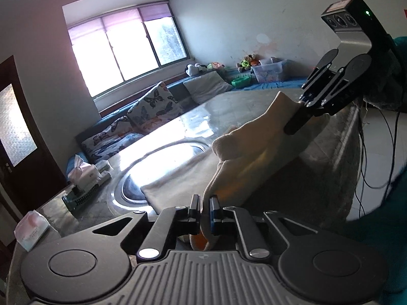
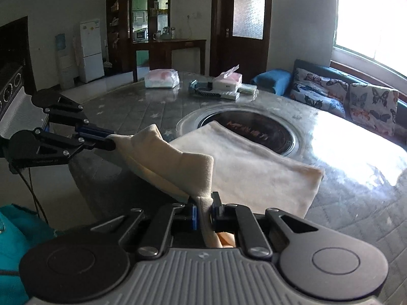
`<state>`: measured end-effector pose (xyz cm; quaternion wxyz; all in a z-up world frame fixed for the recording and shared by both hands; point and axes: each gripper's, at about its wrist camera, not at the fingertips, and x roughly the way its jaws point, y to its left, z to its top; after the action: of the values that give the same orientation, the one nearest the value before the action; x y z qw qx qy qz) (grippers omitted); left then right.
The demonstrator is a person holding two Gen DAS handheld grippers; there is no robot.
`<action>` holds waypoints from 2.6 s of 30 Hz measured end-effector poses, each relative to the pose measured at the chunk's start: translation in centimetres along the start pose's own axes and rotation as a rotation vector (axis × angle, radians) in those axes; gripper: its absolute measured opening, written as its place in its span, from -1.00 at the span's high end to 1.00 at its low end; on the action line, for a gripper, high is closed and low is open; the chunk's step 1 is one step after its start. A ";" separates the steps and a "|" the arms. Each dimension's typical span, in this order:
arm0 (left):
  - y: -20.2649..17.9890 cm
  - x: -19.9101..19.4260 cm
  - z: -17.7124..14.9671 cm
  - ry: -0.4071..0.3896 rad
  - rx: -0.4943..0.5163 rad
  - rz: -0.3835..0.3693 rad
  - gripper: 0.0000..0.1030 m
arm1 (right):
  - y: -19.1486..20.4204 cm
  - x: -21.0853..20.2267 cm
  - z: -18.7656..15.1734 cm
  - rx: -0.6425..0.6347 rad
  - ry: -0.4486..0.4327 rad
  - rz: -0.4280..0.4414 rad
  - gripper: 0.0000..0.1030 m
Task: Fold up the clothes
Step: 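Fold the lifted hem over toward the collar with the left gripper, then lay the hem flat on the shirt and open the left gripper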
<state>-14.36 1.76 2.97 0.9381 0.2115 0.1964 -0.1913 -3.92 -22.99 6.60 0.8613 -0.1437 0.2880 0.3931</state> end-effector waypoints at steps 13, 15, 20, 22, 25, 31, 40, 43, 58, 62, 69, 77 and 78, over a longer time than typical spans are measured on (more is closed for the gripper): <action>6.8 10.0 4.2 0.024 -0.091 0.039 0.85 | -8.4 7.5 6.8 0.050 0.063 -0.038 0.86; 7.9 13.0 4.4 0.061 -0.112 0.041 0.85 | -10.0 9.8 7.5 0.066 0.085 -0.051 0.86; 9.6 19.6 3.7 0.160 -0.179 0.051 0.83 | -13.4 15.8 6.7 0.178 0.143 -0.092 0.81; 9.6 20.7 3.1 0.192 -0.188 0.063 0.81 | -14.0 17.2 5.8 0.212 0.167 -0.101 0.75; 9.8 22.3 2.2 0.240 -0.201 0.081 0.79 | -14.5 17.9 4.8 0.247 0.179 -0.119 0.54; 10.7 21.0 3.1 0.217 -0.269 0.098 0.79 | -14.3 16.0 5.4 0.238 0.120 -0.153 0.46; 8.1 22.3 4.6 0.245 -0.205 -0.034 0.68 | -14.6 19.0 6.0 0.284 0.156 -0.091 0.45; 7.9 23.2 4.1 0.269 -0.192 -0.043 0.62 | -14.6 19.4 5.7 0.289 0.161 -0.090 0.49; 6.6 23.4 5.5 0.183 -0.069 0.066 0.97 | -13.8 18.5 6.7 0.214 0.057 -0.182 0.85; 6.2 25.6 5.2 0.241 -0.061 0.083 0.96 | -14.3 20.7 5.6 0.237 0.101 -0.202 0.81; 6.7 25.6 5.8 0.290 -0.122 0.101 0.89 | -14.0 20.8 5.4 0.225 0.108 -0.215 0.75; 5.7 26.3 7.5 0.303 -0.275 -0.030 0.86 | -14.0 20.4 5.4 0.228 0.096 -0.208 0.68; 5.7 26.8 7.3 0.314 -0.282 -0.031 0.86 | -14.1 20.2 5.4 0.230 0.092 -0.206 0.68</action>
<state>13.03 -4.30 -1.19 0.9132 0.1021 0.3684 -0.1409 19.49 -17.54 -1.11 0.8939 -0.0908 0.3537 0.2601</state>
